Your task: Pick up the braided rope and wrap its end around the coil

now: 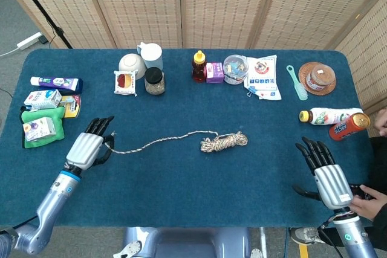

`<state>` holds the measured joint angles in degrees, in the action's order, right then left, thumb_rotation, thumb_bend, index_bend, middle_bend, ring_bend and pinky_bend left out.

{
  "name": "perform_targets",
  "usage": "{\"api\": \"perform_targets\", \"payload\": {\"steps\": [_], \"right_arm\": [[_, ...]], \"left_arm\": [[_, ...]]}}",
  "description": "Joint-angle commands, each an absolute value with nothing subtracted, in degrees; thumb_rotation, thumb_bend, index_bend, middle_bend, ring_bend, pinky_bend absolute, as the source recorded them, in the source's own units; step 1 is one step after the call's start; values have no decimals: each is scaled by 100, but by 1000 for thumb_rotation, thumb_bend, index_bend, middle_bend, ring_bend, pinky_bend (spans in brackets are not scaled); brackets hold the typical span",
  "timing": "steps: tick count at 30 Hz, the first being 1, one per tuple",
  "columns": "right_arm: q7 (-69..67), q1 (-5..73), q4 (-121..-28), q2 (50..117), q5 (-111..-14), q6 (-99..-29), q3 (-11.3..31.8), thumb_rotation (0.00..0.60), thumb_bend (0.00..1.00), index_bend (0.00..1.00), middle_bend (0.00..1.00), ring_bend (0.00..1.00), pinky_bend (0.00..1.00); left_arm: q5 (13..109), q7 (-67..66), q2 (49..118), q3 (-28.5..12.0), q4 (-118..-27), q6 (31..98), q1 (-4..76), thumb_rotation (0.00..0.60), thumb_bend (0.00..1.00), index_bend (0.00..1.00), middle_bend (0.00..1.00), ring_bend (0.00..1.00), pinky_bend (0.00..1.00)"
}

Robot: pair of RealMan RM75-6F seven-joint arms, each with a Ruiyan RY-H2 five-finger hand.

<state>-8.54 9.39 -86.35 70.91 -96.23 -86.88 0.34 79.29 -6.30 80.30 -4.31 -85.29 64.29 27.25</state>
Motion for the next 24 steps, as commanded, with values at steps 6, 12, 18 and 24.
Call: {"api": "perform_targets", "payload": {"steps": [6, 12, 18, 24], "right_arm": [[-855, 933, -8658, 7083, -9649, -8710, 24, 600, 0, 0, 0, 0, 0], [-840, 937, -8657, 7090, -9647, -8694, 18, 600, 0, 0, 0, 0, 0], [-839, 945, -8670, 7092, -9664, -8679, 6, 600, 0, 0, 0, 0, 0], [-889, 1030, -8672, 7106, -9808, -8599, -46, 600, 0, 0, 0, 0, 0]], "left_arm": [[7981, -568, 7955, -414, -8544, 6509, 2686, 600, 427, 573, 0, 0, 0], [7996, -525, 7921, -415, -8549, 6535, 2674, 600, 428, 573, 0, 0, 0], [8025, -476, 7901, -391, -8508, 6555, 2654, 600, 427, 573, 0, 0, 0], [8029, -527, 7898, -404, -8497, 6560, 2667, 600, 427, 573, 0, 0, 0]]}}
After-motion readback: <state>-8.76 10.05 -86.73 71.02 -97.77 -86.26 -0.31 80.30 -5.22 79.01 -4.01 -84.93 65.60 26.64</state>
